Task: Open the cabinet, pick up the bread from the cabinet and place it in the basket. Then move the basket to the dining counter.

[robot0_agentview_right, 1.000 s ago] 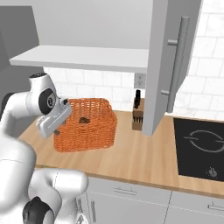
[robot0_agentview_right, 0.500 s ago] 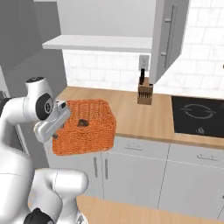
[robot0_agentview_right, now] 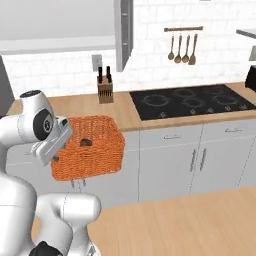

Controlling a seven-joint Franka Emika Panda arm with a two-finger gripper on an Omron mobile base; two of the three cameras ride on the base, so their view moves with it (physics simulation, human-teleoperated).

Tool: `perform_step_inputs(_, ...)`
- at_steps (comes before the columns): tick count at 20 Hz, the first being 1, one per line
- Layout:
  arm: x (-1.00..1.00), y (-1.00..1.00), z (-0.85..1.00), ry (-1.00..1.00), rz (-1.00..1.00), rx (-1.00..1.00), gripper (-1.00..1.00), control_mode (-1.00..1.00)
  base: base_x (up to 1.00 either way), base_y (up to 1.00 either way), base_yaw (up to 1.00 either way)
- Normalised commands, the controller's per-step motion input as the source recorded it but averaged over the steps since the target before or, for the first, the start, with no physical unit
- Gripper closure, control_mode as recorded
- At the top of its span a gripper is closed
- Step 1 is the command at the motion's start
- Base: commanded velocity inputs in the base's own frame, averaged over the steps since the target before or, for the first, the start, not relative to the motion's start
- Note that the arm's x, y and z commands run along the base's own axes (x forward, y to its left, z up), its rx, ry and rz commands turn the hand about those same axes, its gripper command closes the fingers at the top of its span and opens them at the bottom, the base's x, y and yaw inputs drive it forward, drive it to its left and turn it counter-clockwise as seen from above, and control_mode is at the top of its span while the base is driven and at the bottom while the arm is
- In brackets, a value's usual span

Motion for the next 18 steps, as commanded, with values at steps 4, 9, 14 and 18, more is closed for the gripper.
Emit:
perform_step_inputs(4,0.00,0.00,0.00,0.00,0.00,0.00,1.00,1.00,0.00,0.11,-0.94)
perform_step_inputs(9,0.00,0.00,0.00,0.00,0.00,0.00,1.00,1.00,0.02,0.01,-0.90)
perform_step_inputs(14,0.00,0.00,0.00,0.00,0.00,0.00,1.00,1.00,0.07,0.00,-0.86)
perform_step_inputs(18,0.00,0.00,0.00,0.00,0.00,0.00,1.00,1.00,0.07,0.00,-0.86)
